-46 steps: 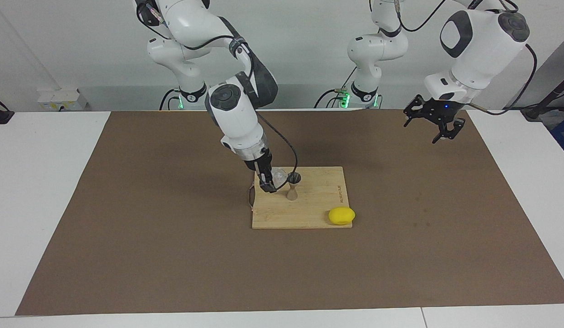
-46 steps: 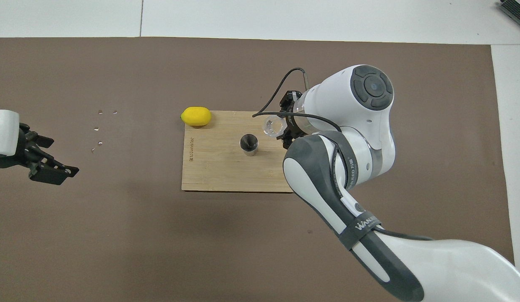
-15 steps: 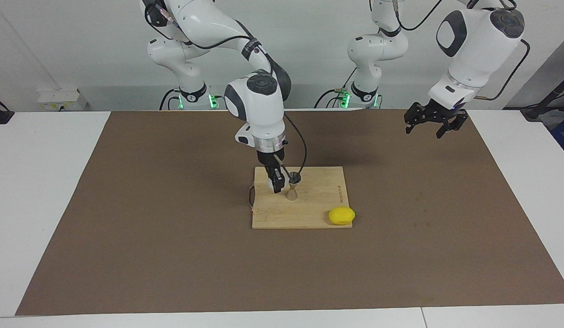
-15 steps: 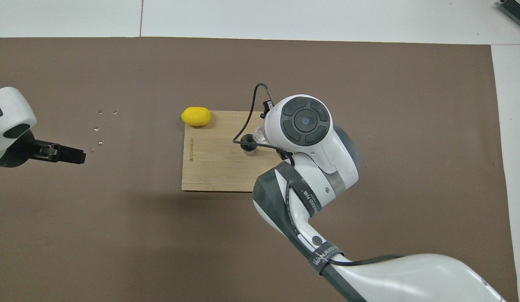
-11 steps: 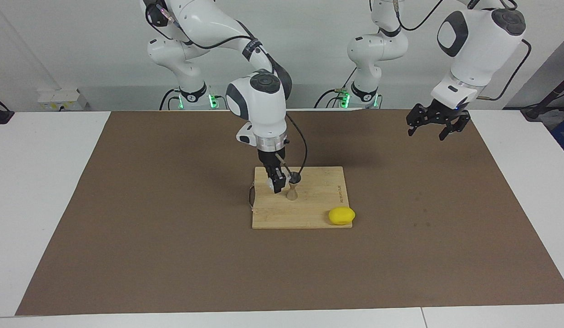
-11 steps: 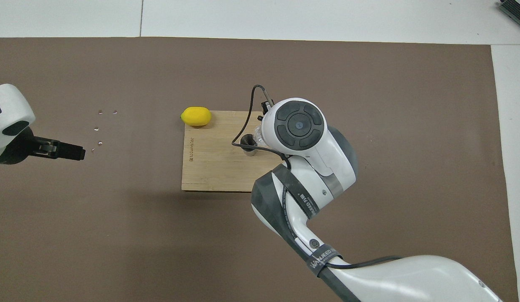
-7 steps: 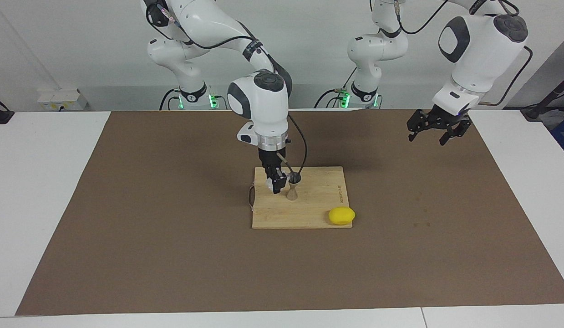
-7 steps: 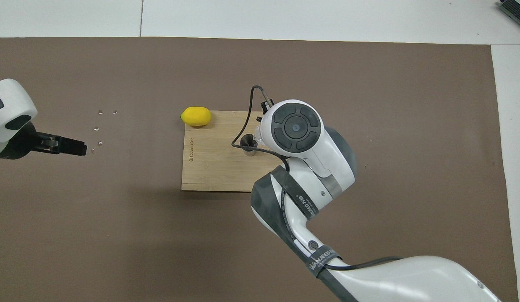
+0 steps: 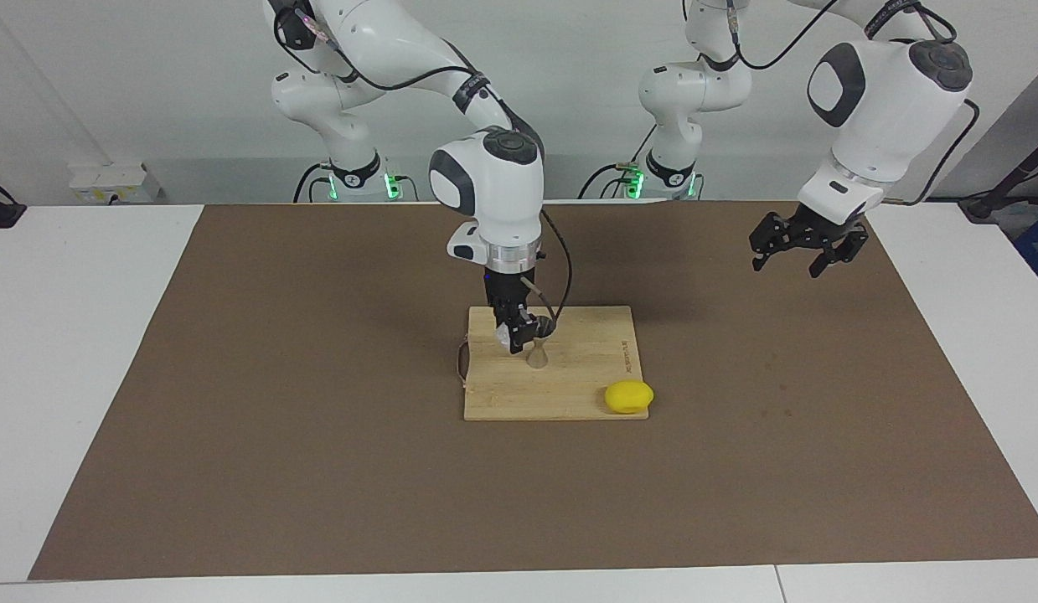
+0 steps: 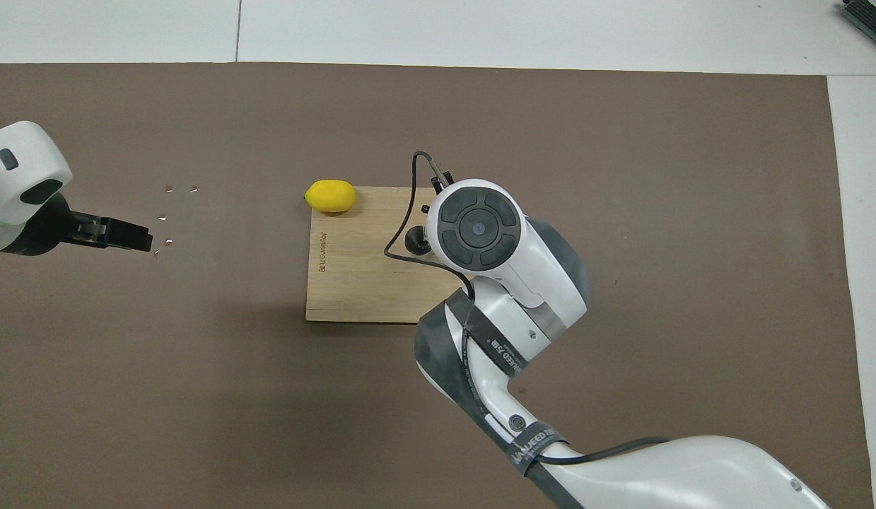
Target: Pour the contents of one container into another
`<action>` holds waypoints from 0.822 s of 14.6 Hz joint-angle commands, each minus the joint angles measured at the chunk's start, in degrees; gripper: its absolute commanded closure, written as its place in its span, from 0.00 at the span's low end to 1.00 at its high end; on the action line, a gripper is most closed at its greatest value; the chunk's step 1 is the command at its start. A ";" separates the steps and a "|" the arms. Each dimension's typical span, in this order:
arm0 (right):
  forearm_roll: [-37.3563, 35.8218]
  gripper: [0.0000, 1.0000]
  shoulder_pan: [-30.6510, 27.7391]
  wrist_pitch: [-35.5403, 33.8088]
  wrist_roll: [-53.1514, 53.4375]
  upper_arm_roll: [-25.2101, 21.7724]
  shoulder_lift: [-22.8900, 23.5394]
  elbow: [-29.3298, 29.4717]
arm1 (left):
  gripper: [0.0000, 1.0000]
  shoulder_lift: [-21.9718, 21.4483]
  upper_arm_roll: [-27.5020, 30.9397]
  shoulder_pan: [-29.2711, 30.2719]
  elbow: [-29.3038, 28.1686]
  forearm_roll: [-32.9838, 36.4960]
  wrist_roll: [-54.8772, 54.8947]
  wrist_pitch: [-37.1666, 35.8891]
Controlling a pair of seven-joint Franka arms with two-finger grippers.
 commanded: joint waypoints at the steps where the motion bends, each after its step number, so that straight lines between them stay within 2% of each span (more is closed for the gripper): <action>1: -1.76 1.00 0.01 -0.48 1.26 0.15 0.75 1.45 | 0.00 1.15 1.70 -1.97 0.94 1.45 -1.50 0.92; 12: -0.53 1.00 -0.08 -0.49 1.26 0.24 0.92 2.33 | 0.00 0.71 1.79 -1.53 0.68 1.54 -1.67 0.83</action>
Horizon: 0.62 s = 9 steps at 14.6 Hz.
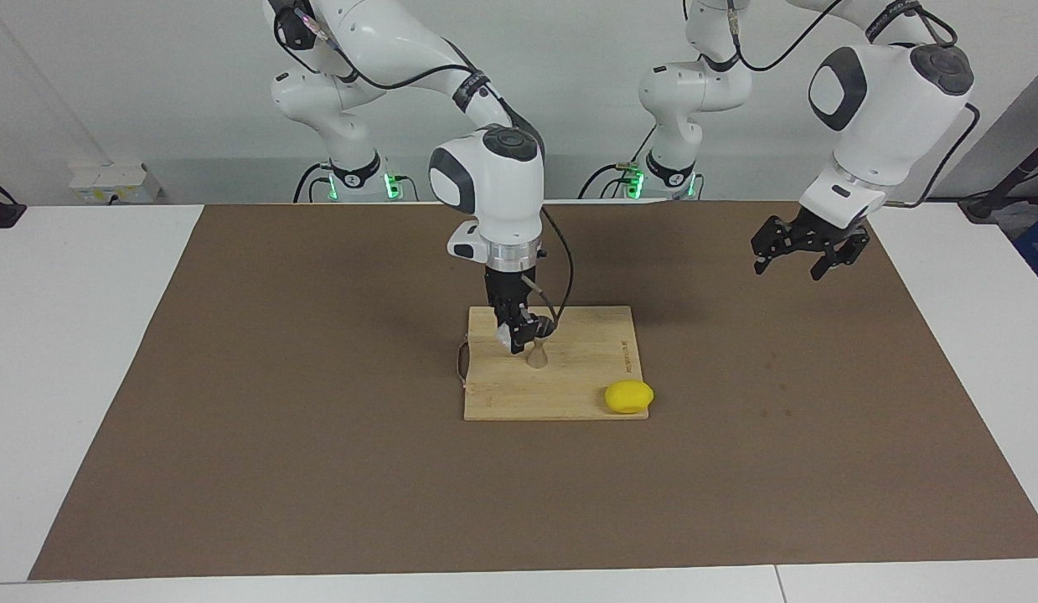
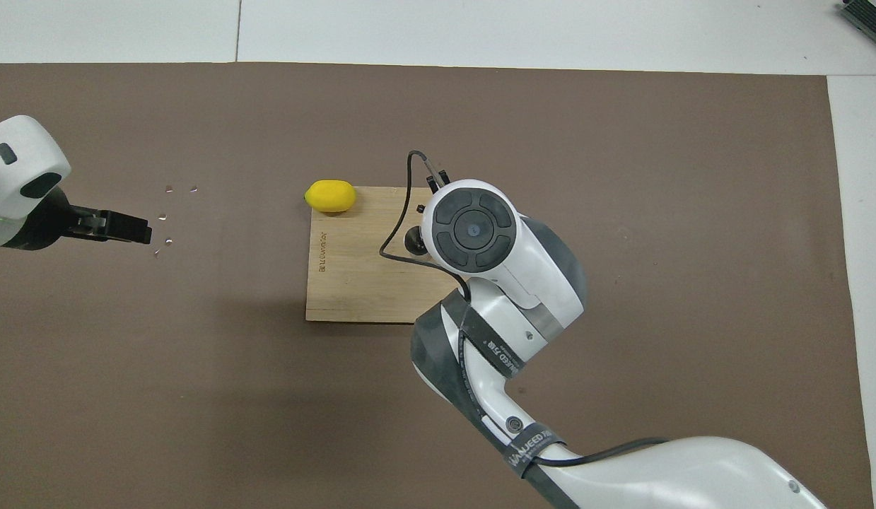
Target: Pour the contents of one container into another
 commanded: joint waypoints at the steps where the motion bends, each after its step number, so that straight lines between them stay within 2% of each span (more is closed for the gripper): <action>1: -0.53 1.00 -0.07 -0.45 1.26 0.15 0.88 1.55 | 0.00 0.26 0.66 -0.78 0.67 1.41 -1.21 0.38; 9: -1.14 1.00 0.01 -0.63 1.17 0.24 0.79 1.28 | 0.00 0.18 0.66 -0.69 0.58 1.41 -1.21 0.20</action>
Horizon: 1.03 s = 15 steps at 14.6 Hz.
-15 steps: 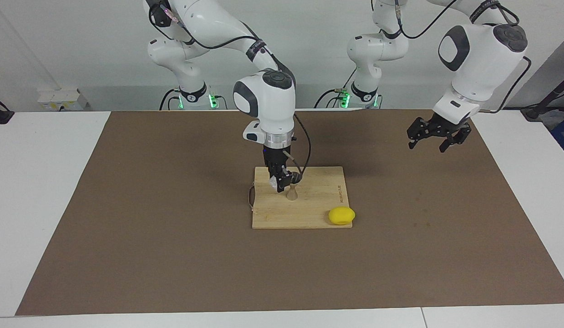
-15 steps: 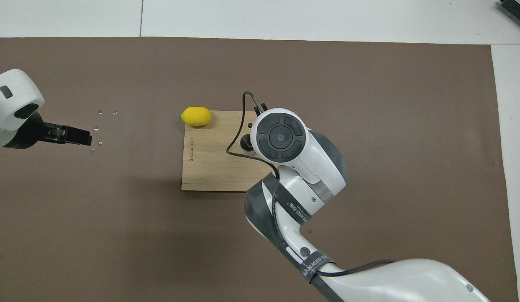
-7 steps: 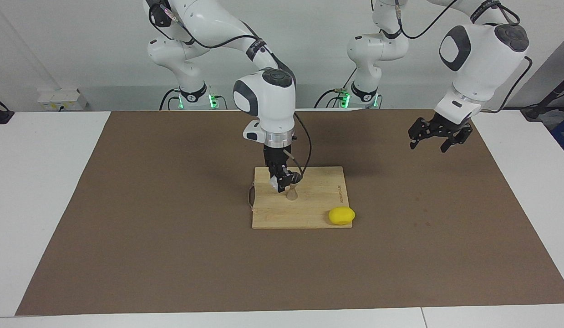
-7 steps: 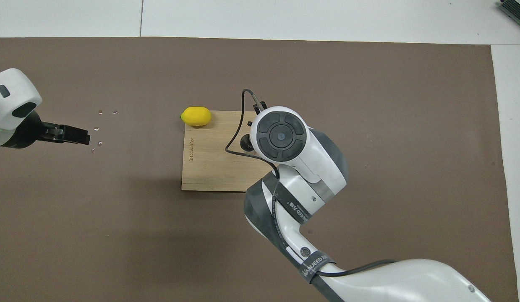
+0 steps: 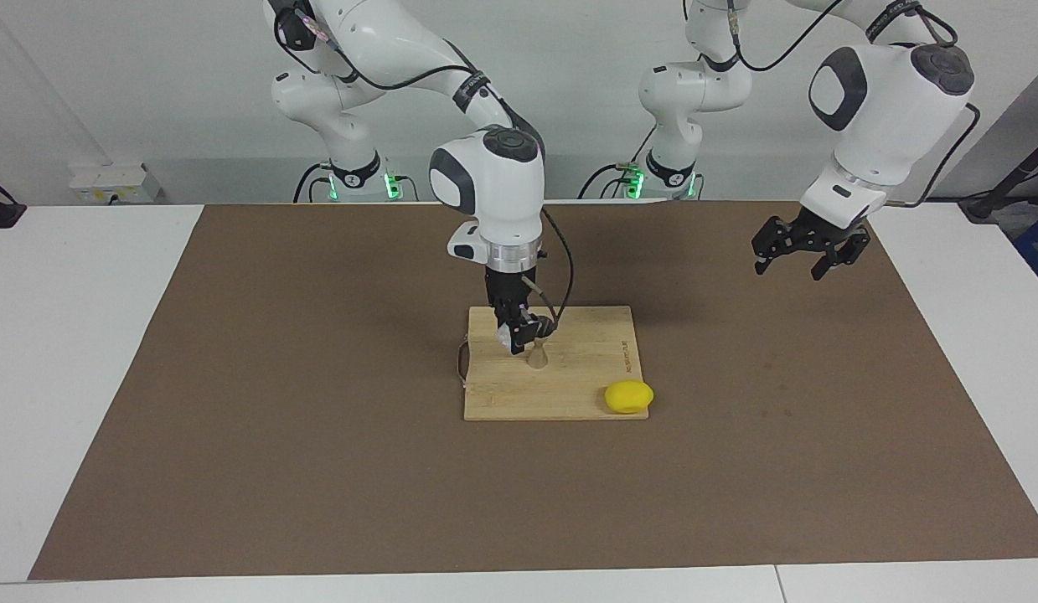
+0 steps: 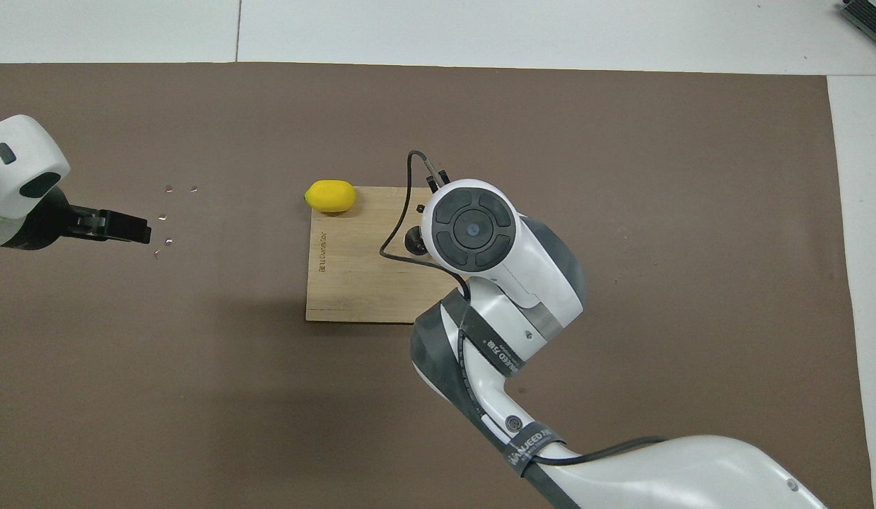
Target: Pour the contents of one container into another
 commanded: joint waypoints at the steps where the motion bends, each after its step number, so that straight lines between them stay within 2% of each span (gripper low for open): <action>1: -1.32 1.00 0.01 -0.62 1.09 0.15 0.63 1.20 | 0.00 0.09 0.60 -0.77 0.58 1.34 -1.29 0.07; 4: -1.50 1.00 0.10 -0.62 1.00 0.15 0.54 1.03 | 0.00 0.00 0.60 -0.69 0.84 1.42 -5.33 -1.94; 9: -1.67 1.00 0.19 -1.23 -0.58 0.15 0.54 1.03 | 0.00 -0.87 0.77 -0.51 1.37 4.94 -5.60 -5.90; 15: -1.67 1.00 0.19 -1.50 -0.67 0.15 0.54 1.20 | 0.00 -1.31 0.68 -0.16 6.38 4.94 -7.19 -13.28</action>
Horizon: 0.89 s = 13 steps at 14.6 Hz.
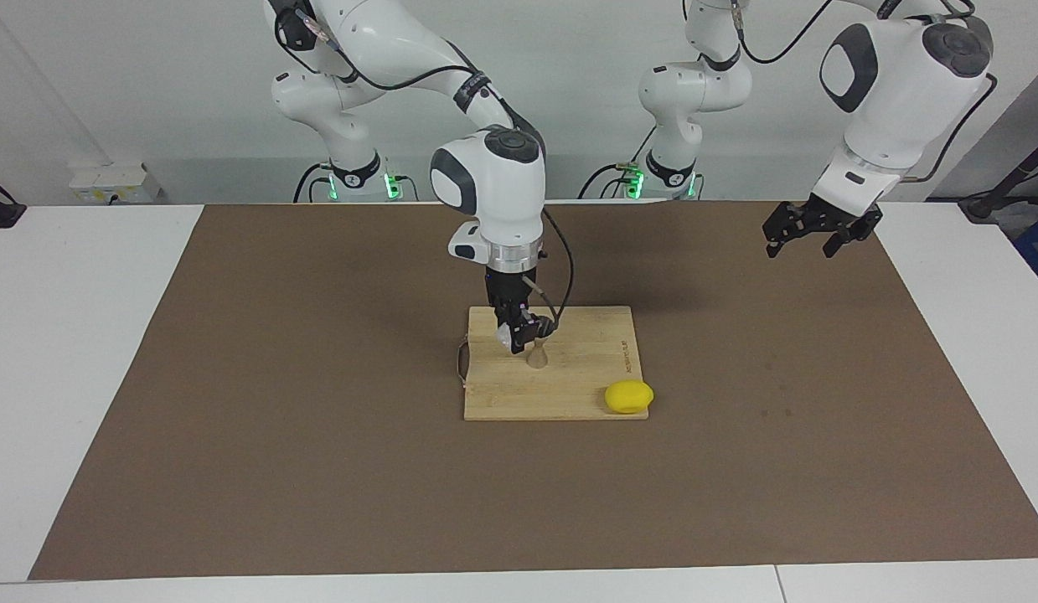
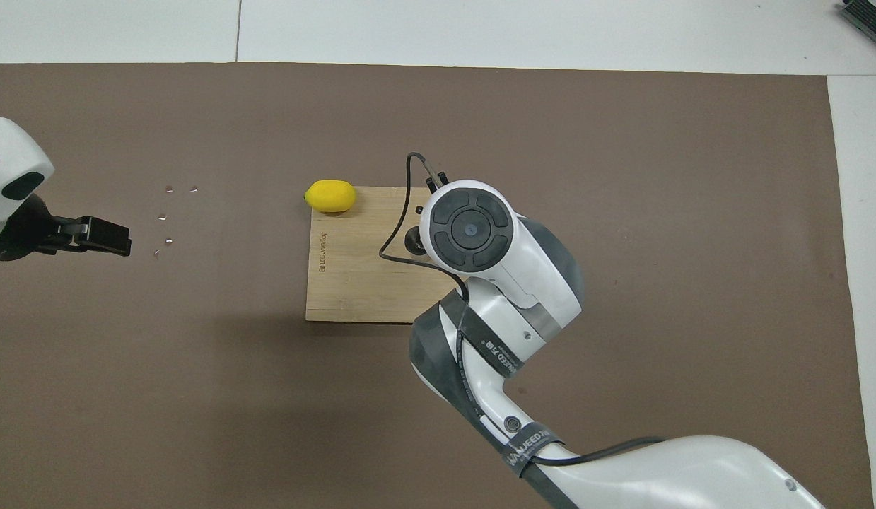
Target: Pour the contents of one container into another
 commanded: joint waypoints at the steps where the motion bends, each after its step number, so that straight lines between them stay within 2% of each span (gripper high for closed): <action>1: -1.57 1.00 -0.02 -1.23 -0.41 0.14 0.47 1.20 | 0.00 -1.11 0.25 -0.10 1.54 1.27 -0.90 -4.02; 4: -1.30 1.00 -0.29 -1.15 -0.49 0.14 0.47 1.29 | 0.00 -2.96 0.16 0.69 1.45 1.27 -0.55 -7.36; 11: -0.17 1.00 -1.25 -1.06 -0.85 0.31 0.47 1.29 | 0.00 -4.37 -0.45 0.78 0.92 1.27 -1.25 -6.49; 13: 3.07 1.00 -1.34 -0.71 -1.37 0.23 0.47 1.38 | 0.00 -4.63 -0.45 0.87 0.66 1.27 -1.08 -6.40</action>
